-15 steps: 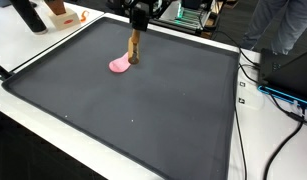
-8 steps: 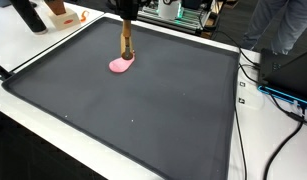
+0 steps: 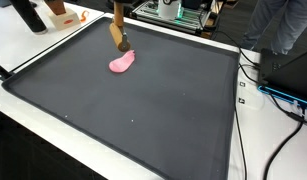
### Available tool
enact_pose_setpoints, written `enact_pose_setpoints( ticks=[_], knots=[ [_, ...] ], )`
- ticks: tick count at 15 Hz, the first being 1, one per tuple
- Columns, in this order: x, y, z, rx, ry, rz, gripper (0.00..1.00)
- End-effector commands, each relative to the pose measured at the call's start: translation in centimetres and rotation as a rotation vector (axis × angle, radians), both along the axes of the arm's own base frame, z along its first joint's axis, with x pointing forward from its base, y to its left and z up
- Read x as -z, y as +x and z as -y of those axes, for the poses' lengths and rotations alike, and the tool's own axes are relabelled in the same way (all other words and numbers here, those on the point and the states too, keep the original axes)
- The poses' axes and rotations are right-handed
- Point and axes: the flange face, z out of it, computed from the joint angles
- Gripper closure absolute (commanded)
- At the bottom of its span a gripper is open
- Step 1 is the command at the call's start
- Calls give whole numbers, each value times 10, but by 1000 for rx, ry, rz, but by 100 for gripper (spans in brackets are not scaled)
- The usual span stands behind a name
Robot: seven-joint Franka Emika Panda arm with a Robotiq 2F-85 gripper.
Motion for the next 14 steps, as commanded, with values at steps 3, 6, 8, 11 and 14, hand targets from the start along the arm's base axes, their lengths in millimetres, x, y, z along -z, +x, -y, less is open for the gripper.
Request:
enact_pose_setpoints(
  ticks=[3,6,8,11,14],
  knots=[
    [-23,-10,5,-77,-9,-56,76],
    [-26,-14,6,-69,-15,-105,76],
    [-29,-16,6,-69,-14,-131,76],
    [-33,-18,4,-74,-20,-155,76],
    [-26,-13,4,-63,-29,-141,51]
  ],
)
